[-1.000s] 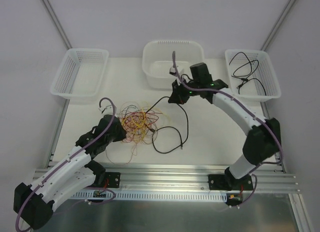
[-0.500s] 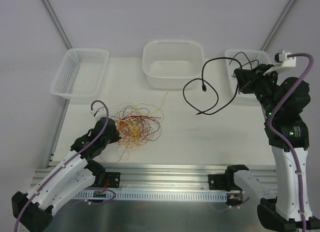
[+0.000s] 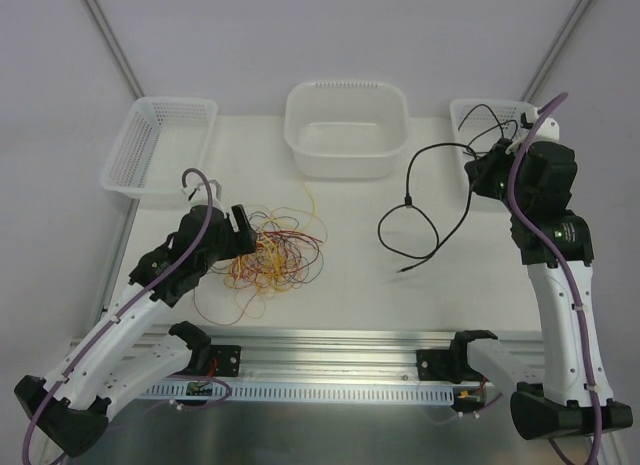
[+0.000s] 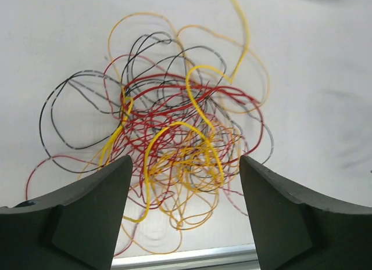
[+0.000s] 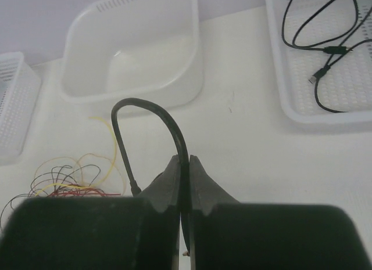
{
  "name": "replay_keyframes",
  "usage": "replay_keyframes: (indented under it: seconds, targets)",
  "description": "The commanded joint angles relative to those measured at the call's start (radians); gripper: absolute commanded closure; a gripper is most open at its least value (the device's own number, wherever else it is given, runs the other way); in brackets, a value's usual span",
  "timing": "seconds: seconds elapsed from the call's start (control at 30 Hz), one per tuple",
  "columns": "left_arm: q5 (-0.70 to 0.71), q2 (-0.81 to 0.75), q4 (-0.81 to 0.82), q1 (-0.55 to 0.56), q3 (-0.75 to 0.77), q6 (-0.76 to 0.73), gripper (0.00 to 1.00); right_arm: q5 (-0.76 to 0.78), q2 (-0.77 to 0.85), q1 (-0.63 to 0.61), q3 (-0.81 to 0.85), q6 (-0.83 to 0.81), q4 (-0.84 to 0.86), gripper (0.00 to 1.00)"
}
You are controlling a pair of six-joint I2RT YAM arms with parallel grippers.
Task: Untangle the cables
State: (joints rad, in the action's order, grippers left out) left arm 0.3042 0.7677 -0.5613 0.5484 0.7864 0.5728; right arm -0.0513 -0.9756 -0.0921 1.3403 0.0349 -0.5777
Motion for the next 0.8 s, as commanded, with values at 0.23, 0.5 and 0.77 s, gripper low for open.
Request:
replay_keyframes:
  seconds: [0.23, 0.5, 0.77]
  targets:
    - [-0.080, 0.067, 0.009, -0.007, 0.154, -0.234, 0.03, 0.289, -0.126, 0.083, 0.204, 0.013, 0.084, 0.99]
    - [0.102, 0.036, 0.014, -0.005, 0.093, -0.324, 0.01, 0.475, -0.304, 0.192, 0.324, 0.028, 0.312, 0.99]
    - [0.268, -0.041, 0.012, -0.007, -0.012, -0.343, 0.01, 0.518, -0.497, 0.301, 0.463, -0.110, 0.515, 0.99]
